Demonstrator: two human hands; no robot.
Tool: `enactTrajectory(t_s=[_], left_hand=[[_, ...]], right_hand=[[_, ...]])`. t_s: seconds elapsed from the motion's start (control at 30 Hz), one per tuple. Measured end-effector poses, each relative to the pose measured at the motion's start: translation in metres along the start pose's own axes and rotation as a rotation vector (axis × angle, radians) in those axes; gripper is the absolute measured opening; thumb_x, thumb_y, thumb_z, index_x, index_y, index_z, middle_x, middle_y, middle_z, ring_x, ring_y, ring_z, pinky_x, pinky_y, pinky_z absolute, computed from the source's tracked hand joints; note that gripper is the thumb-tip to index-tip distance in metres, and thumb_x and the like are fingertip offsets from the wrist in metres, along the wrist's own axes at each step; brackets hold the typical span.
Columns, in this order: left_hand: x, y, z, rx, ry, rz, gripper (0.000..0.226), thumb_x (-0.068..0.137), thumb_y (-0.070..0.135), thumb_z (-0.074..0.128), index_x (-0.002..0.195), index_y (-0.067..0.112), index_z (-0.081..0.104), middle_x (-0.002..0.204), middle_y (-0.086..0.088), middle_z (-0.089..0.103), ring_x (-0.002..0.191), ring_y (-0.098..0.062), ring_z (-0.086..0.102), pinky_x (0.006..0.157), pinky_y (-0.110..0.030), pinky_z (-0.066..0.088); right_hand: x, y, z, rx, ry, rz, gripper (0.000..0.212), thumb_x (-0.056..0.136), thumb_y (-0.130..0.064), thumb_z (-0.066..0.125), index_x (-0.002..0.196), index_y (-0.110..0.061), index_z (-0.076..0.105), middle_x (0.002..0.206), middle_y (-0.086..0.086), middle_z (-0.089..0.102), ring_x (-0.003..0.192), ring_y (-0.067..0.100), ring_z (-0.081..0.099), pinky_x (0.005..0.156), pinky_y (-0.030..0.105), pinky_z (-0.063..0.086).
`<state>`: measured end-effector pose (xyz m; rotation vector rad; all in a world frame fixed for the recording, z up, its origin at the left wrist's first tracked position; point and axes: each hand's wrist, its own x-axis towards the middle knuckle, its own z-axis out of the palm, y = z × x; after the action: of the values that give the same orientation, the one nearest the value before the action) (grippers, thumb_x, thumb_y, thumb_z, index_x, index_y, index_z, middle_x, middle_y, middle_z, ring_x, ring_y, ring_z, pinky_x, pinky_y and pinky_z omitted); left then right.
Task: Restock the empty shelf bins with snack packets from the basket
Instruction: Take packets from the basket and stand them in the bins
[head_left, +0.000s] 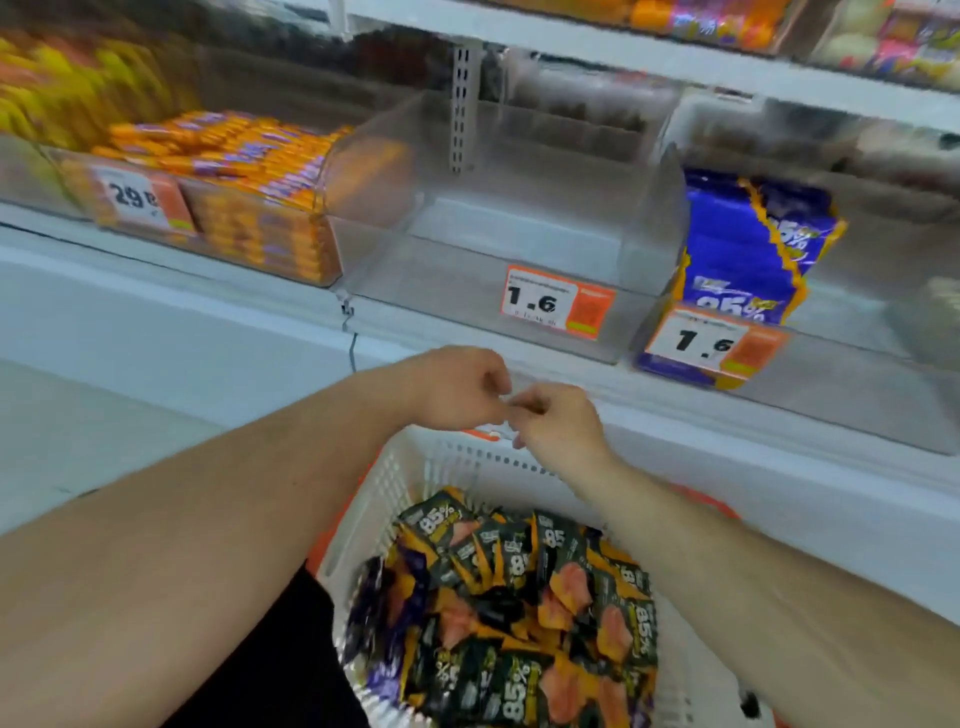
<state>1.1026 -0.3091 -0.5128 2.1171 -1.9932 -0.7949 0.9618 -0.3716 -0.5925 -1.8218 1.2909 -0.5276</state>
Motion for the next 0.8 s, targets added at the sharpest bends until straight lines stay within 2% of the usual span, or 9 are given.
enactTrajectory(t_s=[0.13, 0.2, 0.27, 0.3, 0.43, 0.47, 0.53, 0.6, 0.8], left_hand=[[0.009, -0.011, 0.008, 0.101, -0.253, -0.001, 0.035, 0.093, 0.039, 0.057, 0.12, 0.017, 0.058, 0.116, 0.001, 0.059, 0.106, -0.02, 0.057, 0.094, -0.035, 0.046], [0.01, -0.014, 0.008, 0.114, -0.292, 0.007, 0.039, 0.093, 0.041, 0.057, 0.124, 0.018, 0.057, 0.119, 0.002, 0.058, 0.108, -0.02, 0.056, 0.098, -0.037, 0.045], [0.009, -0.013, 0.004, 0.137, -0.304, -0.005, 0.047, 0.094, 0.042, 0.056, 0.135, 0.018, 0.053, 0.132, 0.003, 0.055, 0.117, -0.019, 0.054, 0.103, -0.04, 0.044], [0.009, -0.013, 0.003, 0.145, -0.308, -0.008, 0.049, 0.095, 0.042, 0.055, 0.137, 0.018, 0.052, 0.134, 0.003, 0.054, 0.118, -0.02, 0.054, 0.103, -0.041, 0.044], [0.01, -0.011, 0.0, 0.169, -0.321, -0.013, 0.051, 0.095, 0.045, 0.054, 0.139, 0.018, 0.05, 0.138, 0.003, 0.052, 0.121, -0.021, 0.052, 0.103, -0.041, 0.044], [0.01, -0.009, 0.0, 0.173, -0.319, -0.011, 0.05, 0.096, 0.045, 0.053, 0.138, 0.018, 0.051, 0.138, 0.003, 0.052, 0.121, -0.022, 0.053, 0.103, -0.041, 0.044], [0.01, -0.006, -0.001, 0.179, -0.313, -0.006, 0.05, 0.096, 0.044, 0.053, 0.138, 0.017, 0.051, 0.136, 0.003, 0.053, 0.119, -0.022, 0.054, 0.102, -0.04, 0.045], [0.01, -0.004, -0.001, 0.179, -0.309, -0.003, 0.05, 0.097, 0.044, 0.052, 0.139, 0.017, 0.05, 0.135, 0.003, 0.053, 0.117, -0.022, 0.055, 0.101, -0.041, 0.045], [0.011, -0.002, 0.0, 0.203, -0.324, -0.001, 0.052, 0.098, 0.044, 0.051, 0.14, 0.015, 0.049, 0.14, 0.001, 0.05, 0.122, -0.021, 0.051, 0.102, -0.038, 0.043]], right_hand=[[-0.005, 0.032, 0.055, -0.071, -0.196, 0.137, 0.024, 0.086, -0.011, 0.054, 0.062, -0.009, 0.054, 0.059, 0.008, 0.055, 0.06, 0.027, 0.06, 0.059, 0.036, 0.048], [-0.008, 0.051, 0.083, -0.13, -0.325, 0.2, 0.022, 0.09, -0.011, 0.055, 0.069, -0.008, 0.06, 0.06, 0.006, 0.053, 0.061, 0.021, 0.063, 0.061, 0.036, 0.054], [-0.012, 0.069, 0.109, -0.252, -0.482, 0.306, 0.019, 0.094, -0.017, 0.059, 0.095, -0.004, 0.072, 0.073, 0.006, 0.062, 0.068, 0.022, 0.067, 0.068, 0.036, 0.06], [-0.015, 0.075, 0.12, -0.292, -0.55, 0.36, 0.024, 0.094, -0.021, 0.062, 0.107, -0.002, 0.069, 0.077, 0.007, 0.061, 0.067, 0.023, 0.064, 0.065, 0.035, 0.057], [-0.026, 0.098, 0.157, -0.314, -0.632, 0.477, 0.074, 0.089, -0.034, 0.069, 0.145, -0.011, 0.028, 0.101, 0.008, 0.061, 0.079, 0.021, 0.061, 0.059, 0.032, 0.049], [-0.028, 0.101, 0.165, -0.333, -0.635, 0.472, 0.072, 0.089, -0.036, 0.068, 0.144, -0.01, 0.029, 0.098, 0.008, 0.06, 0.075, 0.02, 0.06, 0.057, 0.032, 0.048], [-0.031, 0.104, 0.176, -0.377, -0.624, 0.441, 0.037, 0.091, -0.041, 0.065, 0.108, -0.011, 0.054, 0.077, 0.006, 0.055, 0.058, 0.018, 0.053, 0.049, 0.031, 0.046], [-0.033, 0.106, 0.185, -0.393, -0.622, 0.424, 0.033, 0.091, -0.039, 0.065, 0.08, -0.012, 0.051, 0.066, 0.004, 0.048, 0.054, 0.02, 0.048, 0.048, 0.03, 0.04], [-0.029, 0.1, 0.185, -0.376, -0.573, 0.393, 0.011, 0.093, -0.017, 0.054, 0.095, -0.006, 0.051, 0.077, 0.009, 0.056, 0.061, 0.021, 0.048, 0.052, 0.031, 0.039]])
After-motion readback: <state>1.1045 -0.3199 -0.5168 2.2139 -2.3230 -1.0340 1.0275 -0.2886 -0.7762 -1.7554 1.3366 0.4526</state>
